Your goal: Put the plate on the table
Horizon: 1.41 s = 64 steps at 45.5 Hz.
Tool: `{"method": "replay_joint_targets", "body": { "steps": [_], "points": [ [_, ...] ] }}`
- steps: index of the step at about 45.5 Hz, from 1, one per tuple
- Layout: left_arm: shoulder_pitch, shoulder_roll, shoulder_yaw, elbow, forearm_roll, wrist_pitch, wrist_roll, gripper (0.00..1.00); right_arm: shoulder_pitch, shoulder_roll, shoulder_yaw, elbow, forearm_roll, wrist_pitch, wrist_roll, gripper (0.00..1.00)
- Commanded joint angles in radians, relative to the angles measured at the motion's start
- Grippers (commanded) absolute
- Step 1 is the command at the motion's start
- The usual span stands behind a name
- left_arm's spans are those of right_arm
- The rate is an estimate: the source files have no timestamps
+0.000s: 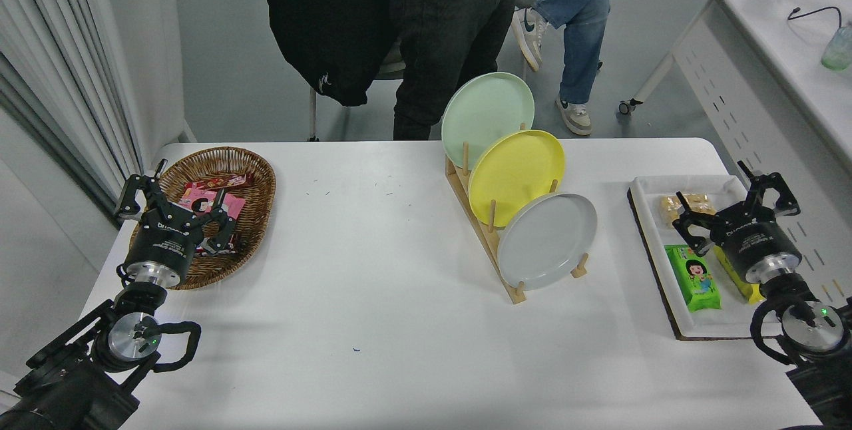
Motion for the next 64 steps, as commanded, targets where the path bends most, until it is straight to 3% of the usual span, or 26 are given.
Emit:
{"method": "replay_joint_targets", "body": {
  "steps": [1,10,18,28,39,51,64],
  "points": [
    [0.0,0.0,0.0,0.0,-0.001,0.0,0.0,0.98,0.03,-0.047,-0.107,0.019,-0.035,0.007,0.0,0.99],
    [0.0,0.0,0.0,0.0,-0.001,0.0,0.0,0.98,0.062,-0.135,-0.228,0.085,-0.192,0.01,-0.002,0.99],
    [0.0,0.0,0.0,0.0,-0.001,0.0,0.0,0.98,0.076,-0.211,-0.283,0.163,-0.232,0.02,-0.006,0.99],
    [0.0,0.0,0.0,0.0,0.0,0.0,0.0,0.98,0.207,-0.341,-0.631,0.277,-0.216,0.066,-0.009,0.99],
    [0.0,0.0,0.0,0.0,0.0,0.0,0.0,0.98,0.253,-0.392,-0.679,0.279,-0.213,0.191,-0.008,1.0],
    [0.0,0.0,0.0,0.0,-0.001,0.0,0.0,0.98,0.297,-0.399,-0.691,0.268,-0.213,0.18,-0.014,0.99],
    [0.0,0.0,0.0,0.0,-0.001,0.0,0.0,0.98,0.499,-0.424,-1.012,0.279,-0.215,0.188,-0.011,0.99]
  ]
}}
